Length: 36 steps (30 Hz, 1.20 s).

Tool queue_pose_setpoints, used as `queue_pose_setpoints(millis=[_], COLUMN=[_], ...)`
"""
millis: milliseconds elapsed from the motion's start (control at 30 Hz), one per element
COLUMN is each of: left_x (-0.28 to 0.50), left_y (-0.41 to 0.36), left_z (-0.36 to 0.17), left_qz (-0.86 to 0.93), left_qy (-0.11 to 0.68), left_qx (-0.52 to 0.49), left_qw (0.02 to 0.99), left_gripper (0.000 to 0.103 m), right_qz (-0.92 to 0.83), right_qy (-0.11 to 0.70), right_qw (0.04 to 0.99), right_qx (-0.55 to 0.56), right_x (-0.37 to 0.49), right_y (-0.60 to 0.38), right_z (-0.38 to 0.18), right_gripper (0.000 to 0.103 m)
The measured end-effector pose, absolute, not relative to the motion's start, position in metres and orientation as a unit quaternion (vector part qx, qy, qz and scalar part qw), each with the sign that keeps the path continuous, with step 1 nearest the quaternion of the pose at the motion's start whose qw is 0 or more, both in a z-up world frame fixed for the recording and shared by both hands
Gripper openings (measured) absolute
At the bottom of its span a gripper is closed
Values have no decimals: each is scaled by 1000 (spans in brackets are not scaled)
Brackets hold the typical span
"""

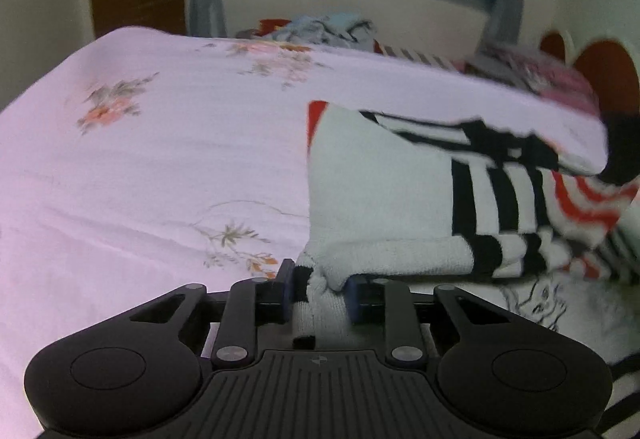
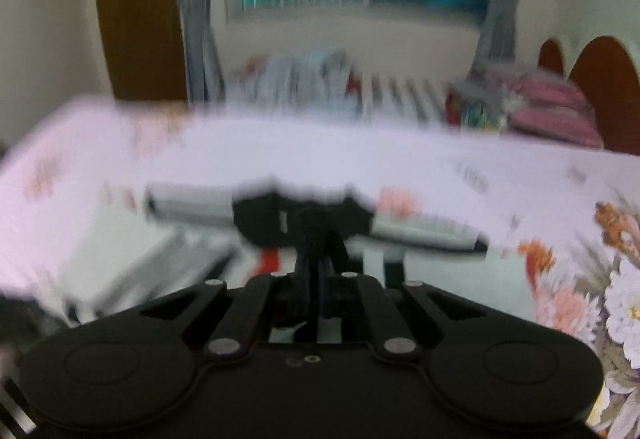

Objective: Fold small clothes

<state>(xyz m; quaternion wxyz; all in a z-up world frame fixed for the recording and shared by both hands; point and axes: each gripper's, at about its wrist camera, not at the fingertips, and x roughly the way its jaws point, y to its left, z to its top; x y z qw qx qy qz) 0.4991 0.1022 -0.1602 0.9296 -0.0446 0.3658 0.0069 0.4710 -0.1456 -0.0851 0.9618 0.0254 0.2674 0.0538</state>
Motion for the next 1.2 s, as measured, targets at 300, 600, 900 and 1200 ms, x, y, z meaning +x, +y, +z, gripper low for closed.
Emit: queue_pose_setpoints(millis=[300, 600, 900, 1200], left_x=[502, 505, 504, 484], left_y=[103, 103, 107, 92], left_z=[-166, -164, -167, -123], left_qz=[-19, -26, -29, -60], left_qy=[383, 390, 394, 333], left_qx=[-13, -8, -25, -20], left_qw=[924, 920, 918, 941], left_gripper=[25, 25, 25, 25], right_qz=[-1, -6, -4, 10], right_qy=[367, 346, 380, 328], right_qw=[921, 908, 906, 938], right_qx=[134, 237, 185, 113], right_x=[455, 461, 463, 456], right_y=[-202, -229, -213, -195], right_z=[-163, -156, -171, -124], right_gripper=[10, 38, 8, 28])
